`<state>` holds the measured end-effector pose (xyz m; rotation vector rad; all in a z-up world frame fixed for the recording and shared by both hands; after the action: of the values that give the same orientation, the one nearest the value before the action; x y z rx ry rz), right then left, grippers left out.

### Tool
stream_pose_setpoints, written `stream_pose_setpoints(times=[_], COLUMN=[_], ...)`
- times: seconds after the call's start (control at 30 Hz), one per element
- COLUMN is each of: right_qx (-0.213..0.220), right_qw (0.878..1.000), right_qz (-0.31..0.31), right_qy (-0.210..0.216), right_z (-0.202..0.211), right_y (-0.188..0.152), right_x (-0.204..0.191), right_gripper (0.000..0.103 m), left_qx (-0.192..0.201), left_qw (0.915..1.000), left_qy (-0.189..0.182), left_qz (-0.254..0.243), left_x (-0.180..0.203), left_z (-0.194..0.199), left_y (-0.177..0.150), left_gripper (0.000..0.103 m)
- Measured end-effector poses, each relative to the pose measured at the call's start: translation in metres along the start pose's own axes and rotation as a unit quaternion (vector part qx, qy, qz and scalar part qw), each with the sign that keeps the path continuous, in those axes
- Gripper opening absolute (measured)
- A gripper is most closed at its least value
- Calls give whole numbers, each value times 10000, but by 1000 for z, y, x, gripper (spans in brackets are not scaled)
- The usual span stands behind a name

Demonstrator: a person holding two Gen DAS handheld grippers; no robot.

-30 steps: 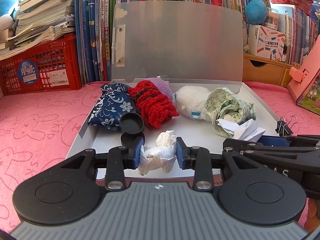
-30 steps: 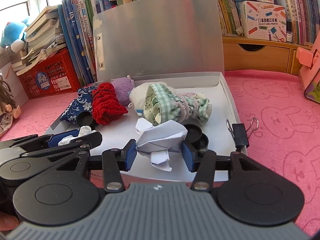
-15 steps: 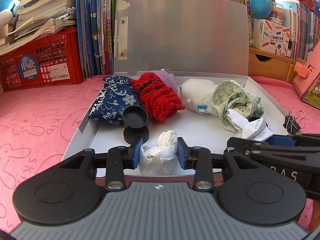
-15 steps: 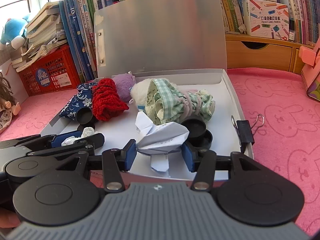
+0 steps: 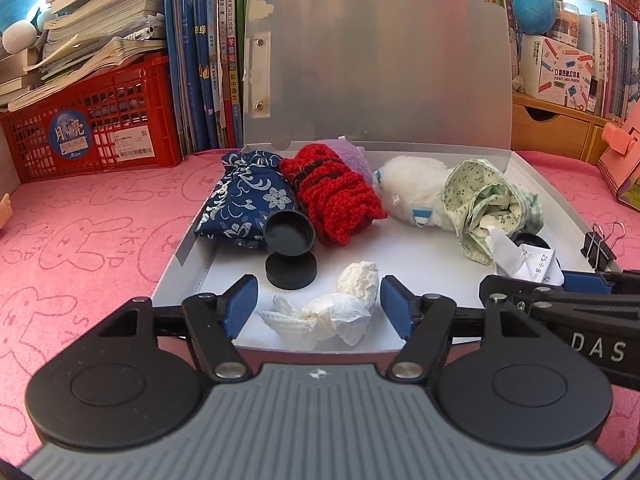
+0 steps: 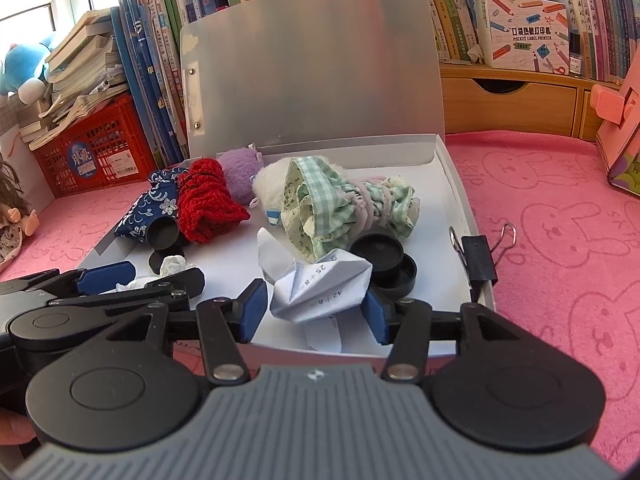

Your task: Organize objects

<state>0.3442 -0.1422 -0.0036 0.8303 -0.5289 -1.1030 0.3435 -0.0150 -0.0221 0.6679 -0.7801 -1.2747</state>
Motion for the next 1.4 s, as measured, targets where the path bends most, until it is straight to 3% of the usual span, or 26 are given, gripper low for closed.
stream_pose_setpoints(times=[0.37,0.7,1.03,1.4], right_qx=[82,355,453,155], right_qw=[9999,9993,9989,9985], right_qz=[-81,-29,8,414], right_qy=[-28,-85,-126,-318], right_z=[17,58,100,120], right_y=[3,1,-31,-79], right_x=[1,-2,-6,-28], right_gripper=[72,82,96,103], left_qx=[82,236,100,-179], left_qw=[10000,9997,9996,9997], left_qy=[51,-51,-69,-1], left_qz=[-23,27,242,157], left_x=[-3,-11,-30,-44], left_z=[16,60,109,137], left_y=[6,4,-38,-91], left_gripper=[87,97,97,97])
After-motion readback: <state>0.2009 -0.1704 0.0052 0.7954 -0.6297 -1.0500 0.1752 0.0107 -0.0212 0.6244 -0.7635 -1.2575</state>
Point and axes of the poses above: each gripper's, at about its wrist camera, not at the fingertips, and z roughly against the way its jaws point, x to its right, y to its top, the point moved 6 cm from there along -z, roughly the way its jaws point, and after that the axes turned 12 degrees about z, right-handed, at the moved point
